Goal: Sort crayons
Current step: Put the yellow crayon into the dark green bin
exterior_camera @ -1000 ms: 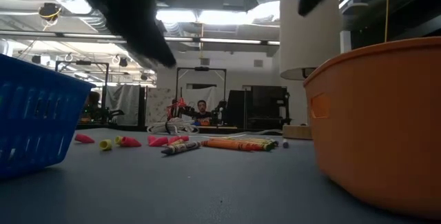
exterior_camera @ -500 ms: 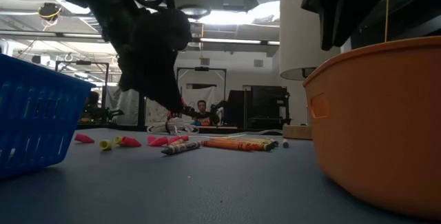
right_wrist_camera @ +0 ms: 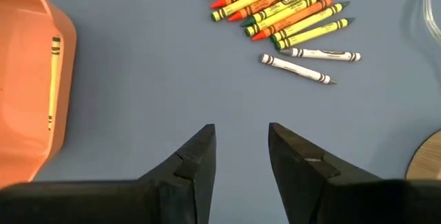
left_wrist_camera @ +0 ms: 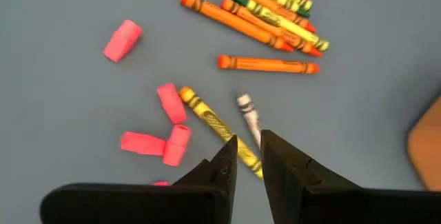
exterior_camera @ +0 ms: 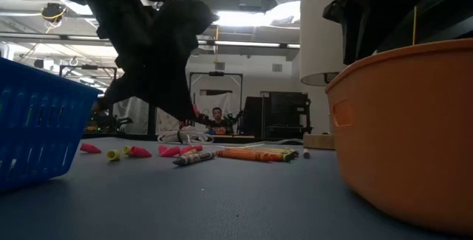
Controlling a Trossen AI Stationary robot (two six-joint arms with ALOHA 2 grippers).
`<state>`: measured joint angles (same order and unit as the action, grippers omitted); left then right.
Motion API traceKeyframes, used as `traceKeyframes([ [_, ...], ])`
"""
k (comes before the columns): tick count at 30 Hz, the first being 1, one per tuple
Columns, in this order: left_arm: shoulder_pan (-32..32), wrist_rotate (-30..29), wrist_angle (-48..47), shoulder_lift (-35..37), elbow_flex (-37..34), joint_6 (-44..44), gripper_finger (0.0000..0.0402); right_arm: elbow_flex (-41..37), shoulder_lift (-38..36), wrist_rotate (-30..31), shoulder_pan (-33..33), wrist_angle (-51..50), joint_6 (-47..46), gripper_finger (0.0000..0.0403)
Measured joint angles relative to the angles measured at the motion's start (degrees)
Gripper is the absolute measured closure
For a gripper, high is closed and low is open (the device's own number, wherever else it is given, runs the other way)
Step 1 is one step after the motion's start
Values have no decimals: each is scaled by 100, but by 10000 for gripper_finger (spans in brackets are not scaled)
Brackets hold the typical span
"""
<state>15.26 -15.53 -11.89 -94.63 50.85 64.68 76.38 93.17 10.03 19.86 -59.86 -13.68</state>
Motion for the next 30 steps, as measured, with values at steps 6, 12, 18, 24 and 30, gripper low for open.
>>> traceKeyframes([
  [6,29,-2,271,0,0,181,351,0,0,-6,0,0,0,272],
  [12,29,23,227,0,0,760,351,0,0,-124,0,-48,36,272],
  [18,29,54,224,0,0,1179,351,0,-8,-144,0,-608,358,272],
  [24,-2,195,223,0,0,1477,351,0,-208,94,0,-715,663,272],
  [30,-6,334,200,-157,0,1780,351,0,-465,147,0,-822,690,272],
])
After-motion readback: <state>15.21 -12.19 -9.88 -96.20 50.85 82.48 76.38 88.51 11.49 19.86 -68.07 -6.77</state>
